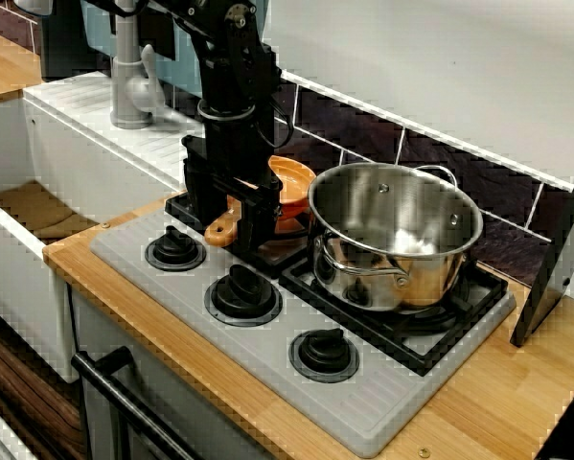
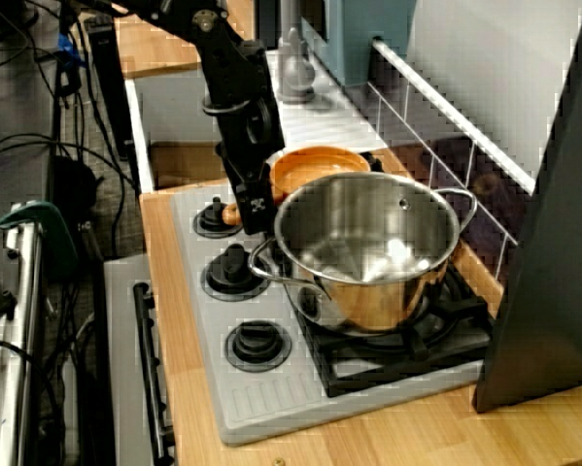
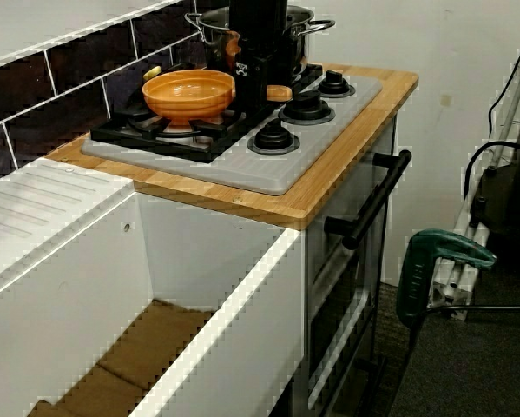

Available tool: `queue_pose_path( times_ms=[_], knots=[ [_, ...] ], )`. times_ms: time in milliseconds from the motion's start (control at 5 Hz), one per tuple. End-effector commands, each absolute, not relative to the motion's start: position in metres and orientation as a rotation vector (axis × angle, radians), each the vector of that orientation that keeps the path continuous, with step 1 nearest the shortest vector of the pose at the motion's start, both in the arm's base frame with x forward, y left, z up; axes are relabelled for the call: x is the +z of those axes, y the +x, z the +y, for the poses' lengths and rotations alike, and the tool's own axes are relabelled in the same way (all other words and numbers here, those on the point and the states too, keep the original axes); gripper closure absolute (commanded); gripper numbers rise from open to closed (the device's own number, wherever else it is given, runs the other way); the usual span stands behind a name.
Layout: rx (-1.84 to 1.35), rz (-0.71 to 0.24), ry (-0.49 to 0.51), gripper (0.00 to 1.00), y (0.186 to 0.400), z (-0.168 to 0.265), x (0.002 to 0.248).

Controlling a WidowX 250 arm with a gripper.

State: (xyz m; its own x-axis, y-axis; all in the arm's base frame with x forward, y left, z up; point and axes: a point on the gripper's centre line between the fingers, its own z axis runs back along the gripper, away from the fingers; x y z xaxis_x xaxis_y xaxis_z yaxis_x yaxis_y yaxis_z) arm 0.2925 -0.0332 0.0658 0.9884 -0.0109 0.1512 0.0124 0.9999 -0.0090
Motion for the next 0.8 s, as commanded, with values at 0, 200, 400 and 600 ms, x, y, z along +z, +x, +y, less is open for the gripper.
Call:
queue_pose_path(
  times_ms=[0, 200, 400, 600],
  knots=[
    [-0.016, -0.176, -0.021, 1.0, 0.291, -0.033, 0.069],
    [-0.033, -0.161, -0.021, 1.0, 0.287, -0.029, 0.069],
    [-0.06, -0.156, -0.021, 1.0, 0.283, -0.024, 0.075],
    [-0.051, -0.173, -0.032, 1.0, 0.281, -0.019, 0.084]
  ],
)
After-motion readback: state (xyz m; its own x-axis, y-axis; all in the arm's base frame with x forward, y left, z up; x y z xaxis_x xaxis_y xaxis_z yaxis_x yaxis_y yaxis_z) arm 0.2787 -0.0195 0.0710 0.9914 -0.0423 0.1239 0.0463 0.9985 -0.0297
